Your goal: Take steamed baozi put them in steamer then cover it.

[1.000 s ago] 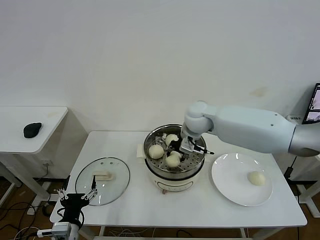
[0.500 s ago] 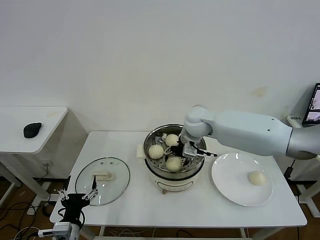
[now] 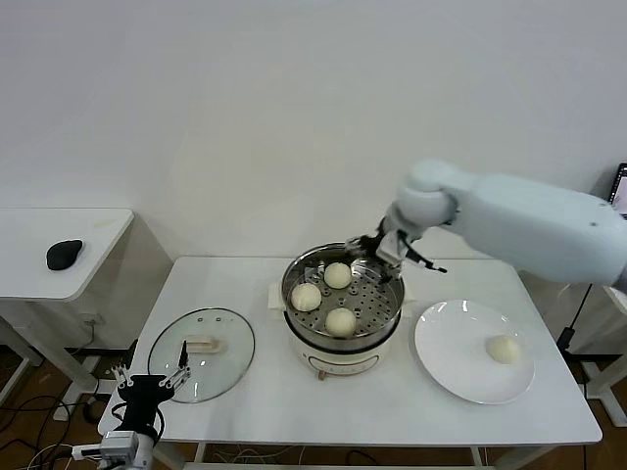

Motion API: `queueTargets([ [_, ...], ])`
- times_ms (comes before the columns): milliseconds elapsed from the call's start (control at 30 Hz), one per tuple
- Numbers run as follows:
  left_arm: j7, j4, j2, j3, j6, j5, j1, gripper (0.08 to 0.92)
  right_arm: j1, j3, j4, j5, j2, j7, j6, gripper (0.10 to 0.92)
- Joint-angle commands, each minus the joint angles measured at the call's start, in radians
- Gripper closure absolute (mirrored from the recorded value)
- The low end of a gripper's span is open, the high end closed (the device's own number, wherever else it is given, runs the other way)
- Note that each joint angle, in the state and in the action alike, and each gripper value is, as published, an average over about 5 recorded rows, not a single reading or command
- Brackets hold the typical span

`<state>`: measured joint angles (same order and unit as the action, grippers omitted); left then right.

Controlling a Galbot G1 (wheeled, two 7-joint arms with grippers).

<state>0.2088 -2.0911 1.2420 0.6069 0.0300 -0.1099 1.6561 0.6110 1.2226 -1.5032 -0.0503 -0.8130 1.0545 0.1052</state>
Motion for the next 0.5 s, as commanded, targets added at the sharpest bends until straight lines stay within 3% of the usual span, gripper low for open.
queueTargets([
  [33,-0.001,0.003,-0.006,-0.005,-0.001,-0.002,-0.003,0.177,0.012,-0.020,-0.081,0.112,0.282,0.032,-0.366,0.203],
  [300,-0.001,0.019,-0.016,-0.022,-0.008,-0.001,-0.013,0.177,-0.271,-0.235,-0.094,0.002,0.513,0.072,-0.337,0.203],
  [500,-0.001,0.020,-0.015,-0.030,-0.007,0.002,-0.015,0.177,-0.718,-0.646,0.007,-0.105,0.543,0.089,-0.233,0.203],
])
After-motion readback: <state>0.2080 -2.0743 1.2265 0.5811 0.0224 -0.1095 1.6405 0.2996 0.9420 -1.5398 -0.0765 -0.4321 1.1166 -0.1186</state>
